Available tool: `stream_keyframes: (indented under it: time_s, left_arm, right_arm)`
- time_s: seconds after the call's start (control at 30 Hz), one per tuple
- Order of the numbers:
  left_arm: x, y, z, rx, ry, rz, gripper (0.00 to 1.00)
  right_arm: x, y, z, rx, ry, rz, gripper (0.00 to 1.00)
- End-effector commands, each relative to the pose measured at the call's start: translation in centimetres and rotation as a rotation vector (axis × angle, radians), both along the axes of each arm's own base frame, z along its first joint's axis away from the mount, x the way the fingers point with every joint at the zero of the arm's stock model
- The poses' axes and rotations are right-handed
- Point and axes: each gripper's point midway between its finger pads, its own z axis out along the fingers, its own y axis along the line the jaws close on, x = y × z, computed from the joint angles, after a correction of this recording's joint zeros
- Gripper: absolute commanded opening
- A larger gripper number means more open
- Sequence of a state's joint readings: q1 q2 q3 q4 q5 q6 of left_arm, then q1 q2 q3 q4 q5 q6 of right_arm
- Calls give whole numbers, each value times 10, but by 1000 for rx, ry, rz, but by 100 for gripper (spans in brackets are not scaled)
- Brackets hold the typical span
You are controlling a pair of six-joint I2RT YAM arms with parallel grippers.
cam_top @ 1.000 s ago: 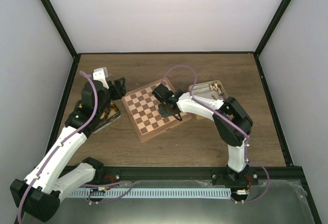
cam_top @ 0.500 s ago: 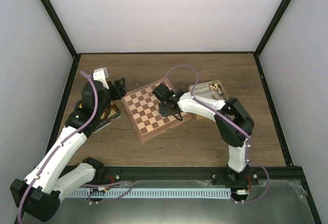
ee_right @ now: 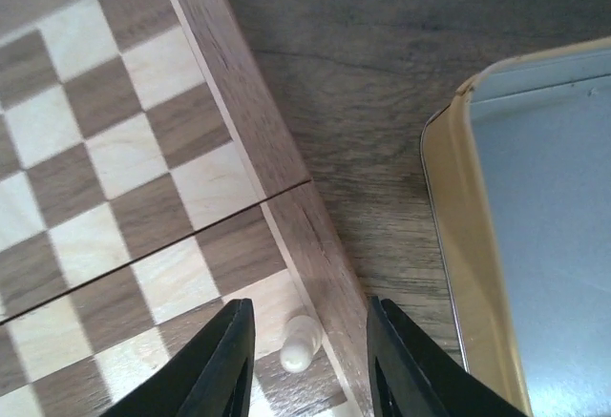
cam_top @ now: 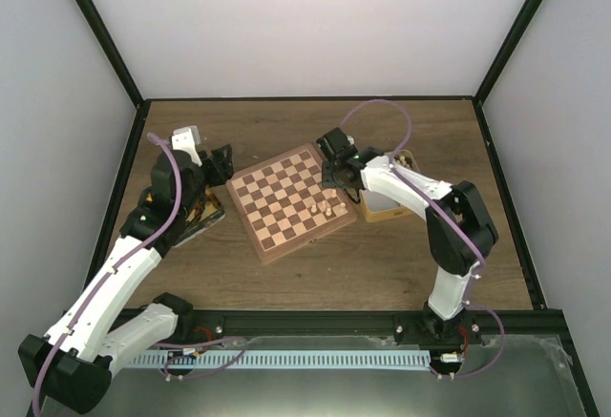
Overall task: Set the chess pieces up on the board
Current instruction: Adjust the chess piece on the chessboard.
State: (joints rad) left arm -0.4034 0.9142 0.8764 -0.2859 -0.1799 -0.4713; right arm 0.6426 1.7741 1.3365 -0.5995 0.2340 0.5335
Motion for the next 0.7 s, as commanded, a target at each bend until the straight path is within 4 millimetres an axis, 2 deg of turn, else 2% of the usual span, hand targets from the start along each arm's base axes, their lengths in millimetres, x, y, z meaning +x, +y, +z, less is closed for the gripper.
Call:
stream_keyframes:
  time_s: [0.0,0.27,0.53,0.67]
  left_arm:
    - [2,0,-1,-3,2,1,69]
    - [4,-3,-3,-6,9,-7,69]
    - [6,-4,-4,-9,9,-8,69]
    - [6,-4,-4,-8,11,-8,69]
  right_arm:
    - [6,1,-22,-44,40,16,35]
    - [6,6,-48,-64,85,71,28]
    - [5,5,-56,-82,100,77,16]
    - [-1,5,-56,-75,115,88,13]
